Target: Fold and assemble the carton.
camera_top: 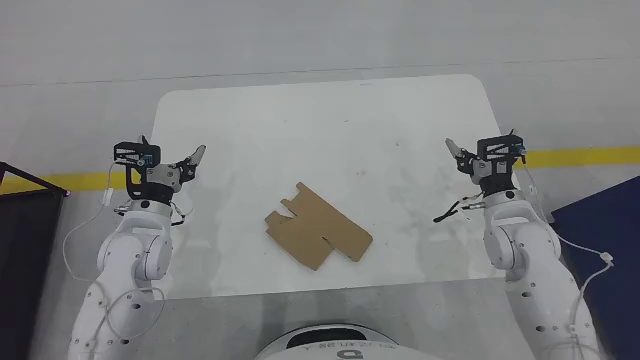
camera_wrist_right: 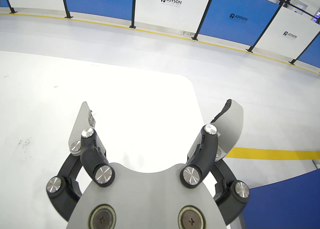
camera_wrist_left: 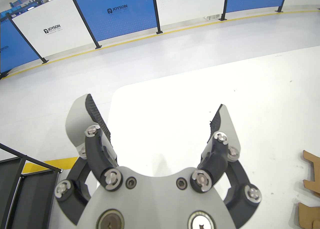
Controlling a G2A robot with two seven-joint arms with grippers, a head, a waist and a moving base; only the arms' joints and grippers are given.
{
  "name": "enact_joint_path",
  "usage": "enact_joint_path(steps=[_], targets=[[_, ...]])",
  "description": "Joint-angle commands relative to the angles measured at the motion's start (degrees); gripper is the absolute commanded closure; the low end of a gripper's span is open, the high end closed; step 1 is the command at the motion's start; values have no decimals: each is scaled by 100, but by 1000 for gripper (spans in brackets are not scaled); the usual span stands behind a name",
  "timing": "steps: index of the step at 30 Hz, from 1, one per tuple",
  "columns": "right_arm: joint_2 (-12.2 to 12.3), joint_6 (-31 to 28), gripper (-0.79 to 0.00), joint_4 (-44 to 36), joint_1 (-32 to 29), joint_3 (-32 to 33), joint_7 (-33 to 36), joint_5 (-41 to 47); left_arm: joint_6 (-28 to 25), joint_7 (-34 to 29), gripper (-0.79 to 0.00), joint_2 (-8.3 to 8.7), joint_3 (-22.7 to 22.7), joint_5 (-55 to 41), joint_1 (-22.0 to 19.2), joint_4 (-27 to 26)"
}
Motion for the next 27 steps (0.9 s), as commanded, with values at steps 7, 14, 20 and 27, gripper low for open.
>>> enact_joint_path(steps=[7, 14, 20, 27], targets=[[0, 0, -785, 0, 0, 0, 0, 0, 0, 0, -785, 0, 0, 0, 0, 0], [-99, 225, -785, -547, 123, -1041, 490, -589, 0, 0, -785, 0, 0, 0, 0, 0], [-142, 386, -785, -617, 207, -1347, 717, -656, 0, 0, -785, 0, 0, 0, 0, 0], [-142, 386, -785, -617, 207, -1347, 717, -656, 0, 0, -785, 0, 0, 0, 0, 0]])
